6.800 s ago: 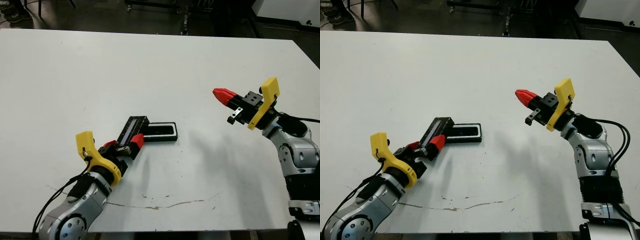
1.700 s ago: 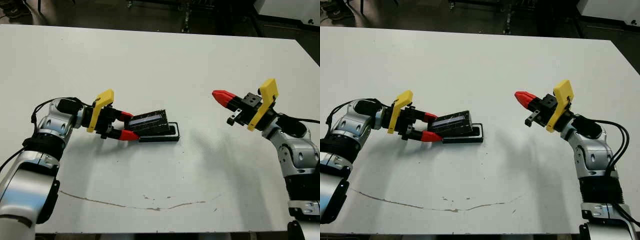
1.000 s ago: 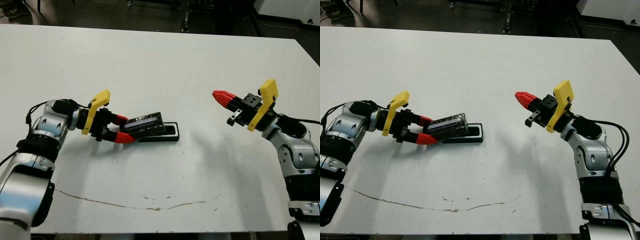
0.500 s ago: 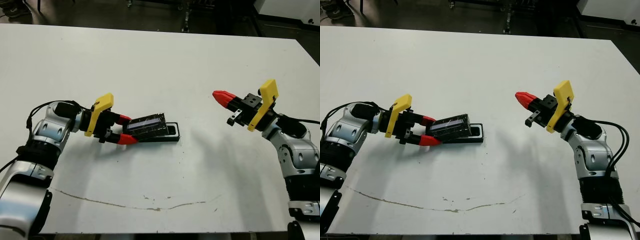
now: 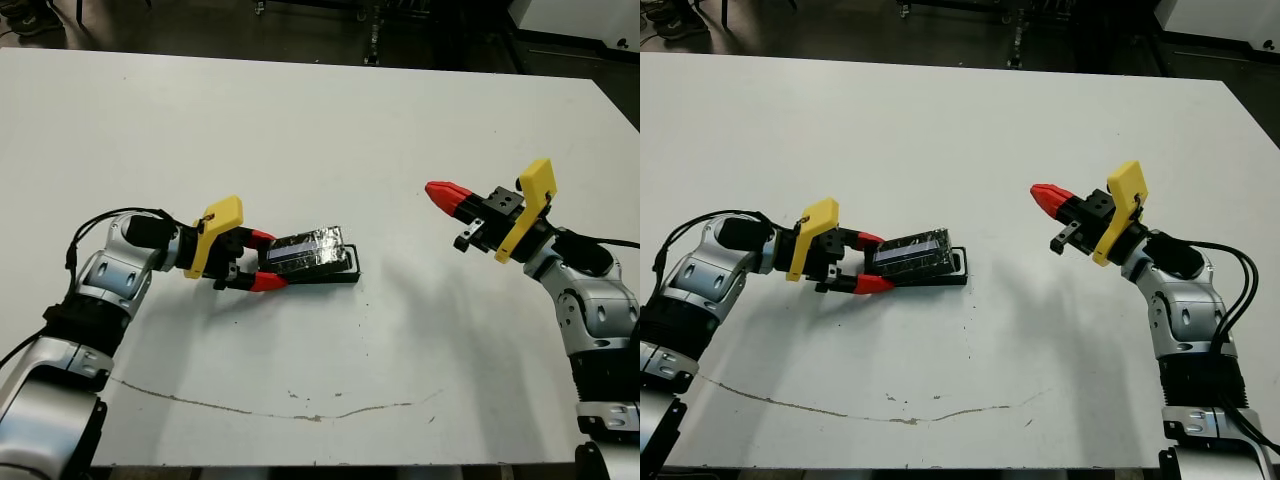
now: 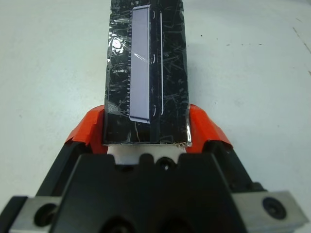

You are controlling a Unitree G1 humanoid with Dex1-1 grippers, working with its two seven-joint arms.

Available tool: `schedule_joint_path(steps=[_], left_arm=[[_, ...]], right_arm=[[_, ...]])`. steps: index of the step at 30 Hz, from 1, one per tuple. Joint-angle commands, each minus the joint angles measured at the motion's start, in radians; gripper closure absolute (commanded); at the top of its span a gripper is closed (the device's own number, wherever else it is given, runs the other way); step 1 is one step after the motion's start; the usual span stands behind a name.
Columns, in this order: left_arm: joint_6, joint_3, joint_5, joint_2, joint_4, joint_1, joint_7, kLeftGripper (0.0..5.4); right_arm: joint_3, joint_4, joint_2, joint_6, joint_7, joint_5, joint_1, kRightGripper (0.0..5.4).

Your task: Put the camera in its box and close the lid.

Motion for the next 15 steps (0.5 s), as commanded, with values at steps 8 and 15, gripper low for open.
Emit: schedule_joint_path(steps=[8,15], left_arm=[[-0.02,-0.061,0.045,-0.039,0.196,-0.114,-0.065,2.22],[-0.073,-0.101,0.109,-0.078,0.338,-0.228,-0.09,2.22]], right_arm=[[-0.008,-0.004,-0.014,0.007,-0.006,-0.005,0.013,5.4],[-0.006,0.0,-0.012,-0.003,-0.001,-0.005,0.013,5.4]])
